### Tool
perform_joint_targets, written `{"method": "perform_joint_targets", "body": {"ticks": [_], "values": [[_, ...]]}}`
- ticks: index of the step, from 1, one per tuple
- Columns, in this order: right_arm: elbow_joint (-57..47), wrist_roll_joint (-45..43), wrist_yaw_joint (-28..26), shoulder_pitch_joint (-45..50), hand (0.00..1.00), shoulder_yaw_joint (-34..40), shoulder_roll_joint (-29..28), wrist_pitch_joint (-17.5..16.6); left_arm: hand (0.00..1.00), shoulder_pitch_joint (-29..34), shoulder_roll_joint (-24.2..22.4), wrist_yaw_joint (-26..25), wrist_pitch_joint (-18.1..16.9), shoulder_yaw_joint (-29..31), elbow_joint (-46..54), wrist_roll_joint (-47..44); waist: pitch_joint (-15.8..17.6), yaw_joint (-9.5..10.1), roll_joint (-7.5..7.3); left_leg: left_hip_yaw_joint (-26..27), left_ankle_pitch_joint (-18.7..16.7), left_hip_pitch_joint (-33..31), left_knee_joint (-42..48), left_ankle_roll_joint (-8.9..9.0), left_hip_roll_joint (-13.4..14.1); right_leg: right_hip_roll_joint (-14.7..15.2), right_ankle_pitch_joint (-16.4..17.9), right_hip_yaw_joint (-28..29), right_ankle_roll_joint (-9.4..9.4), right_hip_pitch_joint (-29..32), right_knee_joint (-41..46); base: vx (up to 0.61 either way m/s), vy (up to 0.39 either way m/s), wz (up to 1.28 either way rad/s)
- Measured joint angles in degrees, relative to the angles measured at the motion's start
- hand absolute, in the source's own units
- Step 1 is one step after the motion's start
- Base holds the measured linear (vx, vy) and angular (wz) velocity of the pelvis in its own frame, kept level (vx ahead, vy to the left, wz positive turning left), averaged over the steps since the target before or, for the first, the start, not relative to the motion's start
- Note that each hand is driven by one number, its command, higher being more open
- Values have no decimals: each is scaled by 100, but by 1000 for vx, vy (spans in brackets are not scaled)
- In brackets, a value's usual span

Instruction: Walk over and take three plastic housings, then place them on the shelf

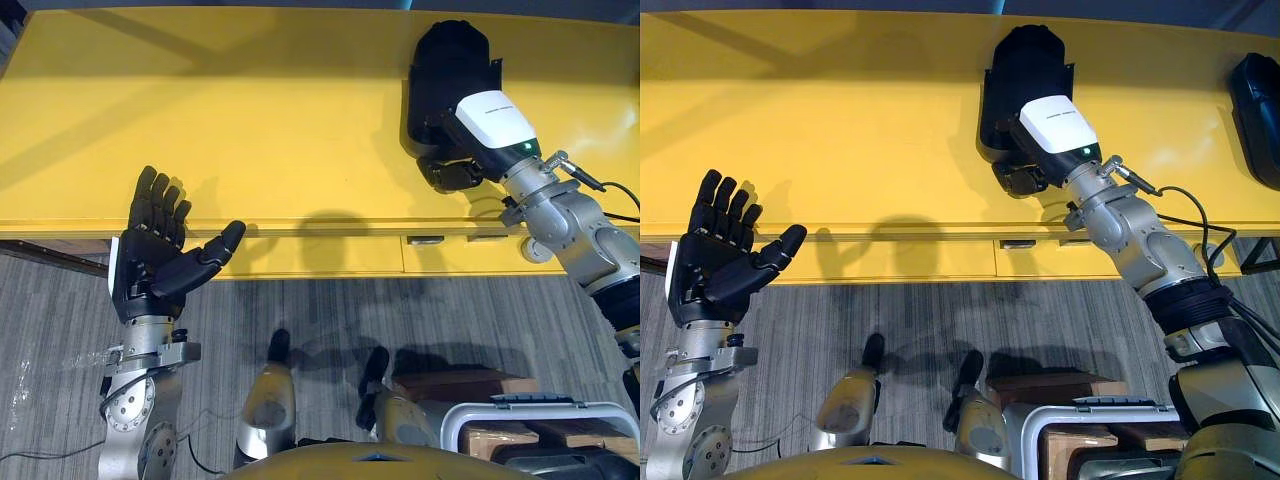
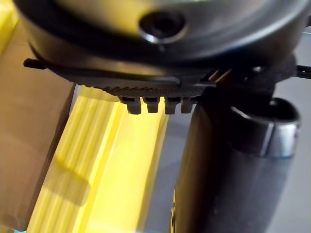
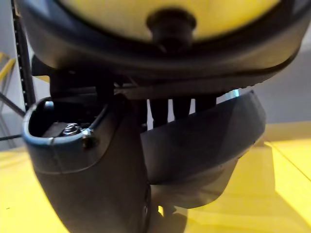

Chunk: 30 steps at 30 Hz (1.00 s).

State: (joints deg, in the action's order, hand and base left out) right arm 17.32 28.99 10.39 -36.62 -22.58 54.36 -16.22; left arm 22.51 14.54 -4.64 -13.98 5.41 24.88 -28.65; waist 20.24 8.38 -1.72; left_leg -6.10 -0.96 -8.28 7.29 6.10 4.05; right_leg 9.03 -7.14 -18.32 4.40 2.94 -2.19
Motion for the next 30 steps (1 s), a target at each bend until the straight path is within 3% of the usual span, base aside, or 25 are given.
{"method": "perform_joint_targets", "body": {"ticks": [6,18,30], "values": [[301,-3,284,-48,0,-153,217,-231,100,2,0,5,-25,3,-24,0,-89,64,179,-118,2,-100,52,5,-17,2,5,-108,-7,11,0,-4,-1,8],[762,0,817,-406,0,-436,217,-476,100,-6,0,23,-219,131,-23,-4,-89,65,279,-222,80,-254,44,19,-38,16,16,-216,-26,111,0,-17,-3,4],[1008,233,1349,-930,0,-796,217,-988,100,-68,-1,102,-256,132,-22,-5,27,76,539,-285,105,-266,33,21,-46,20,5,-273,-8,102,10,0,-1,1]]}}
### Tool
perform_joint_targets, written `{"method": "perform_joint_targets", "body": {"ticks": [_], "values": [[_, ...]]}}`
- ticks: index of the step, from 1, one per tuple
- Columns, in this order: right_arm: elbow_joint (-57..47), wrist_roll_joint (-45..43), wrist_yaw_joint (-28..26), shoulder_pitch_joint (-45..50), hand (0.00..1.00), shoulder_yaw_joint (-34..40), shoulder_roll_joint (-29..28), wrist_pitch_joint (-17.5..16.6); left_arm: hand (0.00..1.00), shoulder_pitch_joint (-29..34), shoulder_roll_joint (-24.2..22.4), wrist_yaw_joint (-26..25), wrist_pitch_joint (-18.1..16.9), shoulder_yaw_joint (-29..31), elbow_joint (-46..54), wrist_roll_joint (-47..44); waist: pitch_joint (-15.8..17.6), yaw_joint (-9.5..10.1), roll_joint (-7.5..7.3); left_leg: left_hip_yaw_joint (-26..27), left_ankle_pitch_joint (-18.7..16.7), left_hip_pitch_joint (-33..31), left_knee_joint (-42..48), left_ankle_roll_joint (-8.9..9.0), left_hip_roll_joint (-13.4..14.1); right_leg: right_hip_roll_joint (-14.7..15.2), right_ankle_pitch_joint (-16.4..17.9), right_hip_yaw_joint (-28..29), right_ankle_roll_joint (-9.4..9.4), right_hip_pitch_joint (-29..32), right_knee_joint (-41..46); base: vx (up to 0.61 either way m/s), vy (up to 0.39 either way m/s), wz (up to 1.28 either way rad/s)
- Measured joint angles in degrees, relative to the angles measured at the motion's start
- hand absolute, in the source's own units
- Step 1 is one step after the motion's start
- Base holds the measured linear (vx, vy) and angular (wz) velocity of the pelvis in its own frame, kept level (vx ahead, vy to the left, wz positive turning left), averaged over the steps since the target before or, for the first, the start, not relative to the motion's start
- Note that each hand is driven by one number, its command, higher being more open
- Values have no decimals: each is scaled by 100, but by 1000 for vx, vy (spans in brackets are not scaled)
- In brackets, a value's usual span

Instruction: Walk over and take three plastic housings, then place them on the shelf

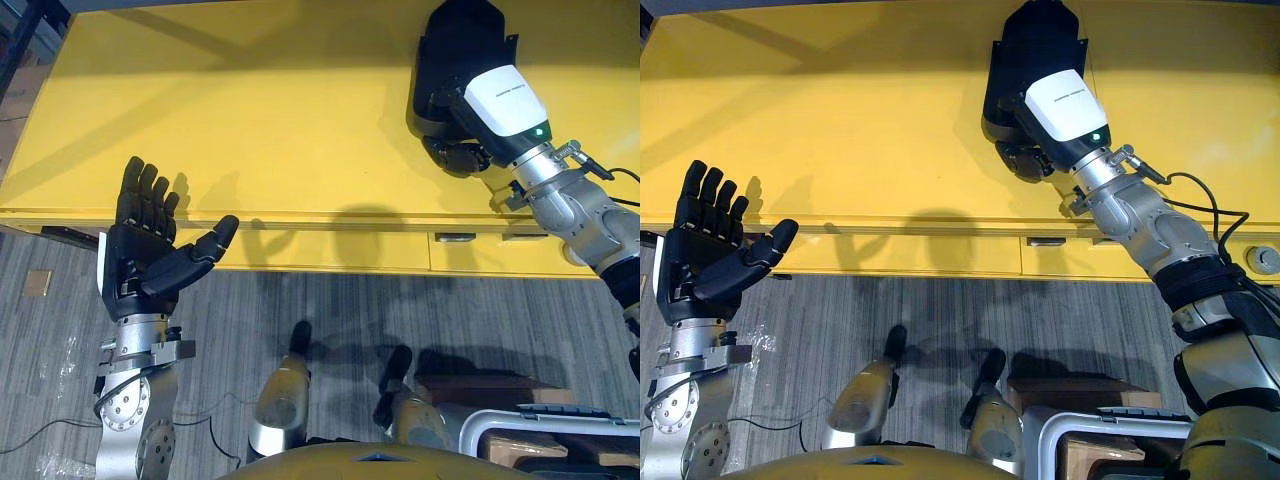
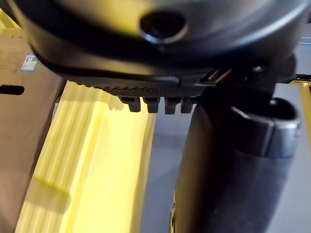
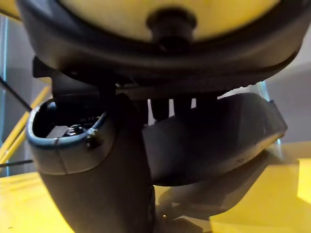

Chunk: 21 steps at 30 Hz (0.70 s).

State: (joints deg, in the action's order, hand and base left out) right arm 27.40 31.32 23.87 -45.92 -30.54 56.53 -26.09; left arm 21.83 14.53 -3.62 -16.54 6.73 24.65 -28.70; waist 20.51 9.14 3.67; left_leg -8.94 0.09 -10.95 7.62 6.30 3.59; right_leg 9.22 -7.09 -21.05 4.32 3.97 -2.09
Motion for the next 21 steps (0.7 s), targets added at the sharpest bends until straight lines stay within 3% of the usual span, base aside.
{"method": "perform_joint_targets", "body": {"ticks": [15,16,21], "values": [[-26,104,175,-47,0,-31,-4,-229,100,-114,1,17,-95,-1,0,-6,89,-5,9,-30,0,-14,-6,1,-2,-1,16,-28,-20,3,13,0,0,1],[-29,104,174,-46,100,-30,-4,-230,100,-114,1,17,-95,-1,0,-7,91,-8,5,-28,0,-13,-7,1,-1,-1,17,-25,-20,5,16,0,0,0],[-86,150,174,-42,100,-24,-4,-229,100,-115,4,17,-95,-2,0,-3,114,-17,-17,-15,0,7,-8,0,1,1,21,0,-26,10,46,0,0,0]]}}
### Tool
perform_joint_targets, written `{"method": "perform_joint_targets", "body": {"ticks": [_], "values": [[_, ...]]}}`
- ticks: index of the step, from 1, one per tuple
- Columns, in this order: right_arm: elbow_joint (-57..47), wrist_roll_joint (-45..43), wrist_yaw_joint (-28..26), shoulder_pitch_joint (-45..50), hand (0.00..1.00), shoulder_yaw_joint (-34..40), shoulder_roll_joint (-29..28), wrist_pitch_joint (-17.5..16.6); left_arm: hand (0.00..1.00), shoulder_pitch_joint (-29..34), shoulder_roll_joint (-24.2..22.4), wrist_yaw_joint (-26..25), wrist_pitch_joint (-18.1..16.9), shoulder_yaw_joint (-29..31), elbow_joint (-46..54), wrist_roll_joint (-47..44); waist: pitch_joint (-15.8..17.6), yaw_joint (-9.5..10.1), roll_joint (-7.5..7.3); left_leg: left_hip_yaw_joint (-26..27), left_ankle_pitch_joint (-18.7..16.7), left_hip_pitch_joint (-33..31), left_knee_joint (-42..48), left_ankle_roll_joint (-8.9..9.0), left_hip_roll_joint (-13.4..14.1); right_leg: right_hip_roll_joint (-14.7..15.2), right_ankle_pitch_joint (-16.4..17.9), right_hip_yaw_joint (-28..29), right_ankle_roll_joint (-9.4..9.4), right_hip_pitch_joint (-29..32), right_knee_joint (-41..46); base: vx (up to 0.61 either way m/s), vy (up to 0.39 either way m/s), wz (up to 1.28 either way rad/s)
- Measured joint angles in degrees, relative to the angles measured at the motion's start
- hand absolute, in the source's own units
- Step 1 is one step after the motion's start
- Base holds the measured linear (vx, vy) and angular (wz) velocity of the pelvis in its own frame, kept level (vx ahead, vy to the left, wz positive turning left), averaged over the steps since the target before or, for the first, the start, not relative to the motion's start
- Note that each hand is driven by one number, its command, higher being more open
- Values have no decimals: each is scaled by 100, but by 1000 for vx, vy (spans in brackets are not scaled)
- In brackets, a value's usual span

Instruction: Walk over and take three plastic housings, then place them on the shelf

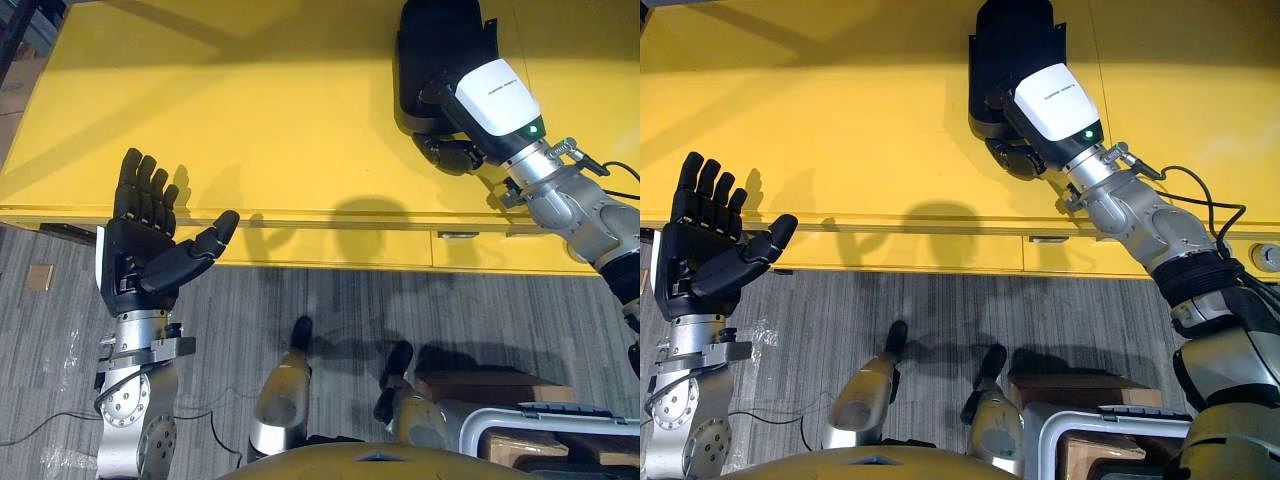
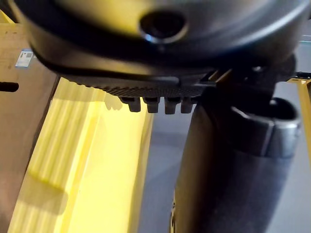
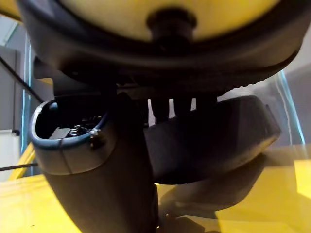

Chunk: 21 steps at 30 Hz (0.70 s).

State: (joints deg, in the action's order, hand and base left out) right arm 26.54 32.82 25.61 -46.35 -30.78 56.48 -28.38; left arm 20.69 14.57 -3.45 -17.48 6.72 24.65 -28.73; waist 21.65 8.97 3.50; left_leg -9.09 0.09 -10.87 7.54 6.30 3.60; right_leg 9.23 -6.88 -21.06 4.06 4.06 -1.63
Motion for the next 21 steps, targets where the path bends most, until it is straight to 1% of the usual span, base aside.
{"method": "perform_joint_targets", "body": {"ticks": [6,8,12,15,18,20,21], "values": [[-56,10,-3,64,100,80,-5,-45,100,2,48,-3,0,-13,-7,1,17,9,-28,43,0,28,-13,-1,1,16,32,48,-1,39,71,-1,0,-3],[-123,14,-12,96,100,127,-5,-56,100,0,128,6,0,-14,-22,5,23,4,-39,55,0,43,-25,-2,3,16,32,58,-1,38,73,0,0,0],[-397,71,-41,401,100,309,-6,-80,100,1,175,80,1,-29,-105,6,27,0,-47,88,5,220,-104,-12,-1,30,62,81,26,-94,73,3,-1,-1],[-853,70,-41,805,100,720,-25,-98,100,5,173,200,2,-33,-182,9,21,-7,-56,99,8,347,-191,-17,-1,38,99,80,46,-181,76,0,0,0],[-1337,73,-31,1207,100,1149,-160,-108,100,14,166,242,20,-45,-183,12,-12,-53,-97,111,13,452,-263,-22,1,39,115,86,63,-250,67,0,0,0],[-1685,86,-31,1531,100,1405,-381,-114,100,71,162,246,29,-109,-185,12,-191,-135,-191,129,13,517,-316,-23,3,41,133,94,69,-287,53,35,-15,-2],[-1776,108,-31,1596,100,1457,-397,-114,100,71,162,248,34,-147,-193,13,-214,-143,-206,142,13,564,-339,-23,5,41,137,100,71,-320,48,39,-16,-4]]}}
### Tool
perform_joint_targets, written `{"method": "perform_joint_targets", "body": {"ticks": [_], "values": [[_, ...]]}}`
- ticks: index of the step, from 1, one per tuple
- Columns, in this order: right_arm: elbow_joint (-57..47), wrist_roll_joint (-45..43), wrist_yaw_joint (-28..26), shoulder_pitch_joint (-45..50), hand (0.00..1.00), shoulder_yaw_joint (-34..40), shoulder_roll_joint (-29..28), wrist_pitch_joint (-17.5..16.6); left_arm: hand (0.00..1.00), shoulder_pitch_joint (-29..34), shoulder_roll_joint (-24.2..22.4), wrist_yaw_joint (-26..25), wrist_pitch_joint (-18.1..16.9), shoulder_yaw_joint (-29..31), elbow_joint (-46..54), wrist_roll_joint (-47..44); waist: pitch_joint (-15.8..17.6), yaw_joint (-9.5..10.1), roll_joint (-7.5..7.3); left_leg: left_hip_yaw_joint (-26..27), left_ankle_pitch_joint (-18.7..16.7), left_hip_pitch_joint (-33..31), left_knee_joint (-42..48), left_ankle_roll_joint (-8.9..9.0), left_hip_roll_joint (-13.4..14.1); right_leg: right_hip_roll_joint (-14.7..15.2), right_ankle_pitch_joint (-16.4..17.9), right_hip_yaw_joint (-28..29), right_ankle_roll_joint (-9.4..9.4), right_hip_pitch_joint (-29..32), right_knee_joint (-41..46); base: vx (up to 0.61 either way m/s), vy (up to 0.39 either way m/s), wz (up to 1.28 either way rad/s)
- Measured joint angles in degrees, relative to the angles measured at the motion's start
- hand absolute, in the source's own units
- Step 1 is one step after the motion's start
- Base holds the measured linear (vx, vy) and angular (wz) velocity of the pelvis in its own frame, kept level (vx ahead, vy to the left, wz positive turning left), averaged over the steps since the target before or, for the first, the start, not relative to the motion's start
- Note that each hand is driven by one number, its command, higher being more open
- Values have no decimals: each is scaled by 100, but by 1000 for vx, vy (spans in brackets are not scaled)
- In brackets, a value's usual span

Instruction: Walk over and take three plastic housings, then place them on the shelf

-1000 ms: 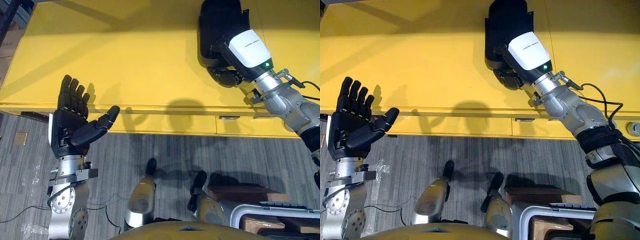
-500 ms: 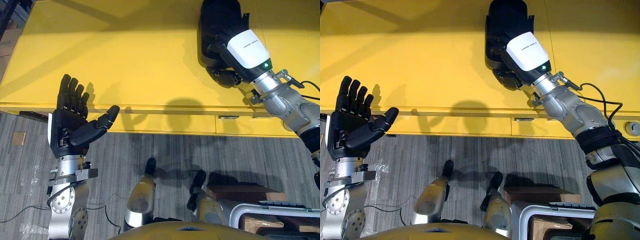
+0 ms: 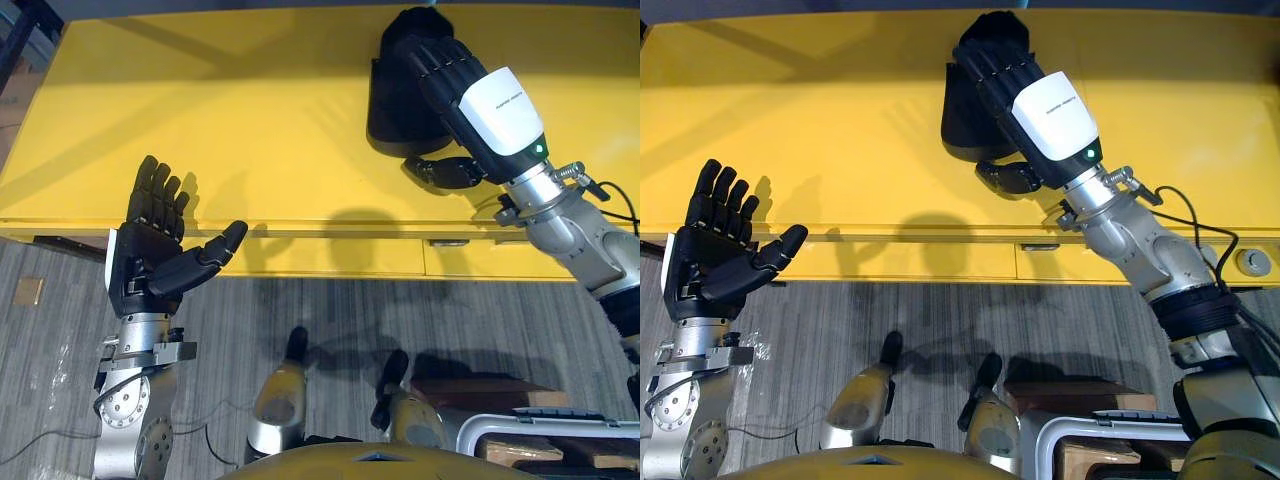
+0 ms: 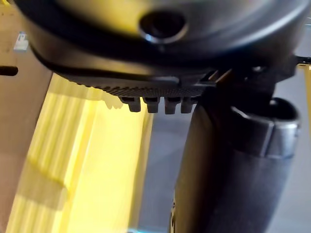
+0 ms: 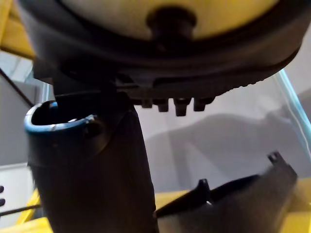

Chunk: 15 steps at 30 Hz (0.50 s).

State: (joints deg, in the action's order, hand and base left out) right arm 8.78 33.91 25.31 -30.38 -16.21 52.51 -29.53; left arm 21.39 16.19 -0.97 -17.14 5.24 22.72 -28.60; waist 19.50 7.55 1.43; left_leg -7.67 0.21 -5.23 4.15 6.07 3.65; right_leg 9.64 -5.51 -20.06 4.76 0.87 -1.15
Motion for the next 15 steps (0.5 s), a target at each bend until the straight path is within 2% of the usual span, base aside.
{"method": "perform_joint_targets", "body": {"ticks": [2,5,11,14,15], "values": [[-281,76,-1,177,100,184,-107,-5,100,-1,-2,27,25,-112,-22,2,-252,-44,-108,33,-4,25,-37,-4,1,3,8,22,7,3,-15,21,-12,-6],[-687,99,2,258,100,461,-114,-6,100,-69,-5,48,117,-166,-34,2,-397,-125,-190,119,-25,116,-42,-20,2,8,10,99,8,-48,-15,-15,-7,-12],[-1131,14,-11,258,100,825,-114,20,100,-78,-66,42,135,-215,-230,2,-898,-248,-215,216,-48,195,-50,-37,6,11,9,189,17,-76,-24,-26,-4,-9],[-1389,-424,-257,423,100,1264,-245,327,100,-152,-69,37,135,-217,-228,1,-1051,-280,-218,306,-56,266,-50,-48,9,11,1,297,29,-100,-23,-40,-4,-13],[-1572,-681,-348,722,100,1678,-552,588,100,-200,-97,32,135,-216,-220,-1,-1144,-311,-234,356,-81,282,-49,-52,11,13,2,337,29,-92,-24,-28,3,-13]]}}
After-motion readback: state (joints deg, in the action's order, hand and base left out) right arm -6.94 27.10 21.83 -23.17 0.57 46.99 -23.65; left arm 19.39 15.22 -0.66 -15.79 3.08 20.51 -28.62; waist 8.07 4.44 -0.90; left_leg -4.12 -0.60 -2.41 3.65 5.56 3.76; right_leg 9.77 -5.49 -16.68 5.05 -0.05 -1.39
